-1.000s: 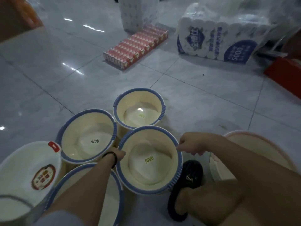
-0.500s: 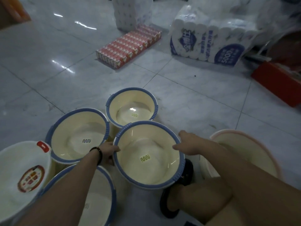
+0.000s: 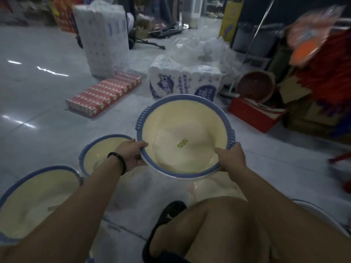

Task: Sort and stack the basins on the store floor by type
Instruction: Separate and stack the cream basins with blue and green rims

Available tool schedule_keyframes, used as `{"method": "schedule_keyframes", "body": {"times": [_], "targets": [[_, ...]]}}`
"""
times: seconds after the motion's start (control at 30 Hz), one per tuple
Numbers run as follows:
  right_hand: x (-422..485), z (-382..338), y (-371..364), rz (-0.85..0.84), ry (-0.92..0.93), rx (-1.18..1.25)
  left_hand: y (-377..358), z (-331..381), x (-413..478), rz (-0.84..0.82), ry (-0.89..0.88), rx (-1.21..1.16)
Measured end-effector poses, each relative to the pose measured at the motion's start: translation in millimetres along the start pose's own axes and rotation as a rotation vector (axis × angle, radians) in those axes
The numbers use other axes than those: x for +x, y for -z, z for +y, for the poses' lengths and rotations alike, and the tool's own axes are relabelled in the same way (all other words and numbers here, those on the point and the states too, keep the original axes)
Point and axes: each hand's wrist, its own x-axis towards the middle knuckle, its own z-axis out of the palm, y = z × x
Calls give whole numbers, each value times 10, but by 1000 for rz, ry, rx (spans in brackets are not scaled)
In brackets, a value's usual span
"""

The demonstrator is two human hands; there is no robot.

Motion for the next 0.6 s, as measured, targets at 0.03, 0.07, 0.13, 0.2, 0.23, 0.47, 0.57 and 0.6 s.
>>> {"method": "schedule_keyframes", "body": {"times": [0.03,0.07,0.13,0.2,0.23,0.47,0.57,0.6], "targets": [[46,51,163,115,42,-18,-244,46,-66,-34,-11,8],[116,124,330,208,71,-15,-462,82,-123,-67,-20,39],[262,294,665,290,113,27,-821,165,-192,-147,-15,181],[413,506,960,294,131,29,-1079,280,-203,-213,7,350],[492,608,1085,287,131,19,-1197,357,-178,-223,-3,405],[926,1358,1382,268,26,-1,-1880,508,167,-275,-16,948],[1021,1739,1333,293,-61,-17,-2093,105,429,-264,18,1081],[1064,1860,1319,301,-105,-22,-2147,-74,515,-253,25,1094]]}}
